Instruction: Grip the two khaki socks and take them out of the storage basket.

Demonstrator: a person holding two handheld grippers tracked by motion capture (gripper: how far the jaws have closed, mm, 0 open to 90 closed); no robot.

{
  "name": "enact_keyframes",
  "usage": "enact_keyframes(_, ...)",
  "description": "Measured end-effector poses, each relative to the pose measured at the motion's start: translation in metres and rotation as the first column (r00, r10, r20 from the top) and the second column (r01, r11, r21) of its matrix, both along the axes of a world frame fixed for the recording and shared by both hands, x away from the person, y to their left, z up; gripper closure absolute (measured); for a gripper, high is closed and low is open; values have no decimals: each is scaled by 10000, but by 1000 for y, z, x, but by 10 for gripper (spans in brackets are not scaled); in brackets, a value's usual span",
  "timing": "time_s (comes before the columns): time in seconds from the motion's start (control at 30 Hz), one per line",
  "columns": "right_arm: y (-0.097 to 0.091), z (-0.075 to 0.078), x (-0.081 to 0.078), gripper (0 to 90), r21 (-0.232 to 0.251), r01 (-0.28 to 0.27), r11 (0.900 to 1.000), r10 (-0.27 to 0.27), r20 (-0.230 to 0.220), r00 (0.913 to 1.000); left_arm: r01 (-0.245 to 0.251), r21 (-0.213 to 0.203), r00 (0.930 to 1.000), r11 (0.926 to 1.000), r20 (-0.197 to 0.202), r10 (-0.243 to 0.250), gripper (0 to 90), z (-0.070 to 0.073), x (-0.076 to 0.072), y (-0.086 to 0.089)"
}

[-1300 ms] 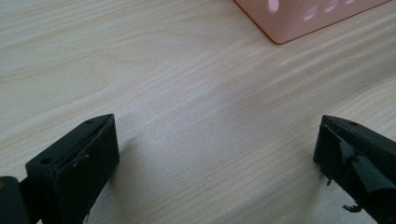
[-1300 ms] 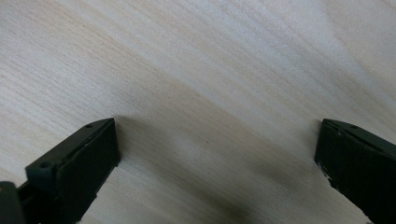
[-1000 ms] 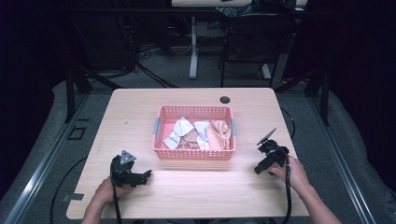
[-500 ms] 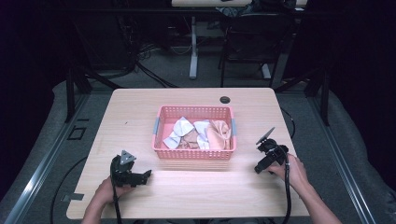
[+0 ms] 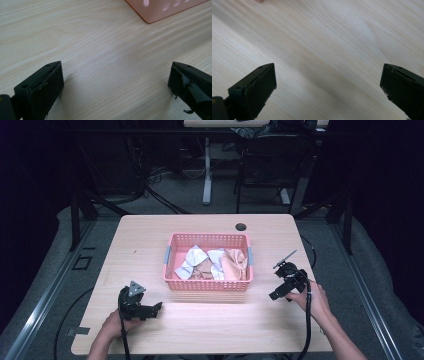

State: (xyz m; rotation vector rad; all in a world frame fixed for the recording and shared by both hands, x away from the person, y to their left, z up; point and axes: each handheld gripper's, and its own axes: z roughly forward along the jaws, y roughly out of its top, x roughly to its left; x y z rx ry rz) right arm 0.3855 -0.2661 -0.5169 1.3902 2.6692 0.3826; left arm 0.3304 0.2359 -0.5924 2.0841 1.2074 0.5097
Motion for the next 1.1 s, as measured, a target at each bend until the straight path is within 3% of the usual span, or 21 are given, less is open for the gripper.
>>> enact_keyframes(0.07, 1, 3, -1, 6, 64, -5, 10000, 4, 162, 9999, -3, 1, 10000, 10000, 2, 3, 3, 0, 0, 0)
enact_keyframes(0.13, 8, 15, -5, 14, 330, -217, 9992, 193, 710, 9973, -8, 0, 10000, 10000, 5, 8, 3, 0, 0, 0)
enact_keyframes(0.6, 25, 45, -15, 14, 633, -821, 9946, 698, 1769, 9818, -7, -3, 10000, 10000, 2, 7, 3, 0, 0, 0)
enact_keyframes(0.73, 36, 58, -15, 8, 690, -1044, 9921, 897, 1899, 9777, -6, -5, 10000, 10000, 3, 6, 3, 0, 0, 0)
enact_keyframes(1.1, 58, 70, -3, 28, 696, -1463, 9868, 1294, 2054, 9701, -10, -5, 10000, 10000, 1, 10, 3, 0, 0, 0)
